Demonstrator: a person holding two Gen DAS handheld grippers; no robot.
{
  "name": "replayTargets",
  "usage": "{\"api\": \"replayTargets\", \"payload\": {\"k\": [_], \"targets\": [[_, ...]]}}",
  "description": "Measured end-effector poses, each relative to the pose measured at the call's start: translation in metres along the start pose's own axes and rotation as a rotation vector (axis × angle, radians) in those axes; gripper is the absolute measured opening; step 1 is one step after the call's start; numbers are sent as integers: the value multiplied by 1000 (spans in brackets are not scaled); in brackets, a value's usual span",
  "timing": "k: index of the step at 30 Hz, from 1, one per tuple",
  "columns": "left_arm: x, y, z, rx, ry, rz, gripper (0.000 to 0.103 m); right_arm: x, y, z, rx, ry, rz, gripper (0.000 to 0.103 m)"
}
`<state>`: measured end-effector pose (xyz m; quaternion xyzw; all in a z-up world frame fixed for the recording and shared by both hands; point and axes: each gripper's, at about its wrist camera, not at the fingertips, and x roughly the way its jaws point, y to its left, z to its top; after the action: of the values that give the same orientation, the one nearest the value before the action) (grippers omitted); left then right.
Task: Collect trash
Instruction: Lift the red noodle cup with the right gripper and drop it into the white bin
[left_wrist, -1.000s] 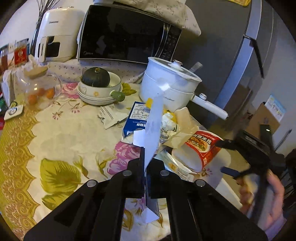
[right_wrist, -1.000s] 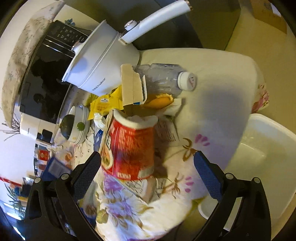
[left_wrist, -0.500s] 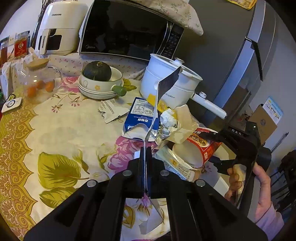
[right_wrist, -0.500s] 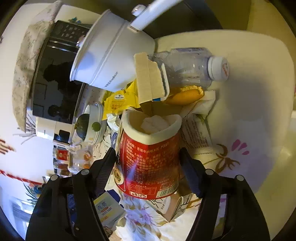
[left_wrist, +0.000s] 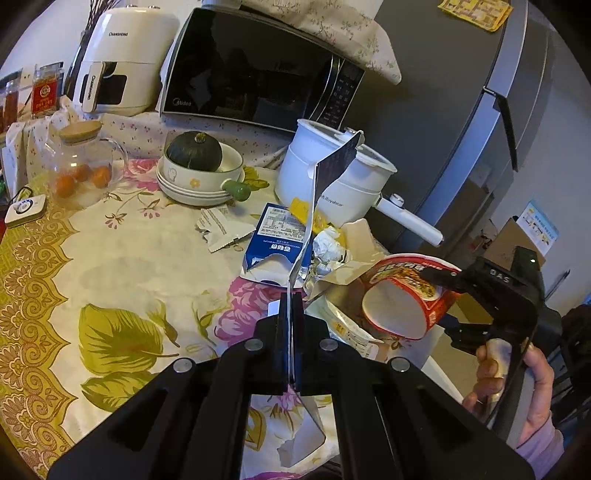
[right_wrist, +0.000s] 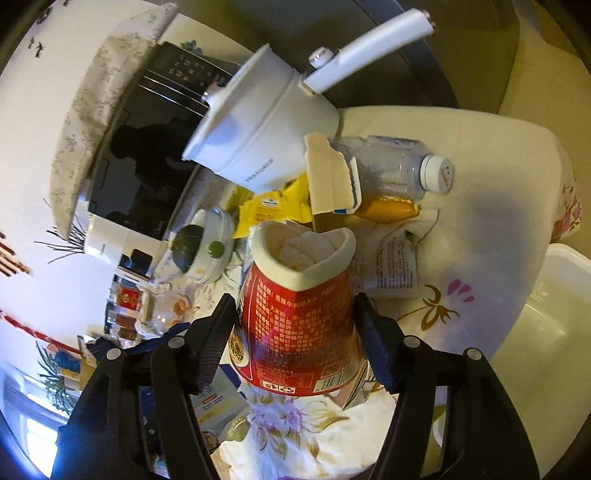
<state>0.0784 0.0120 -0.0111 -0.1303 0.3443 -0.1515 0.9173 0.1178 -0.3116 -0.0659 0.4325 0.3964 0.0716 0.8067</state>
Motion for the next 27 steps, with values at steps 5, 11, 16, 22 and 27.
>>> {"api": "replayTargets", "payload": {"k": [5,11,16,22,27], "targets": [[-8,-2,1,4,-13,-9,1,-26,8,-6,-36,-27,7,62],[-15,-4,-1,10,-18,-20,1,-74,2,-6,-37,-88,-12,63],[-18,-8,-5,27,-13,-26,1,-105,-18,-4,-10,-111,-58,64],[-17,-10,-7,25,-3,-38,1,-116,-58,-11,26,-85,-193,64],[-11,-19,-14,53,22,-46,1,-101,-107,-21,113,-6,-286,66]]}}
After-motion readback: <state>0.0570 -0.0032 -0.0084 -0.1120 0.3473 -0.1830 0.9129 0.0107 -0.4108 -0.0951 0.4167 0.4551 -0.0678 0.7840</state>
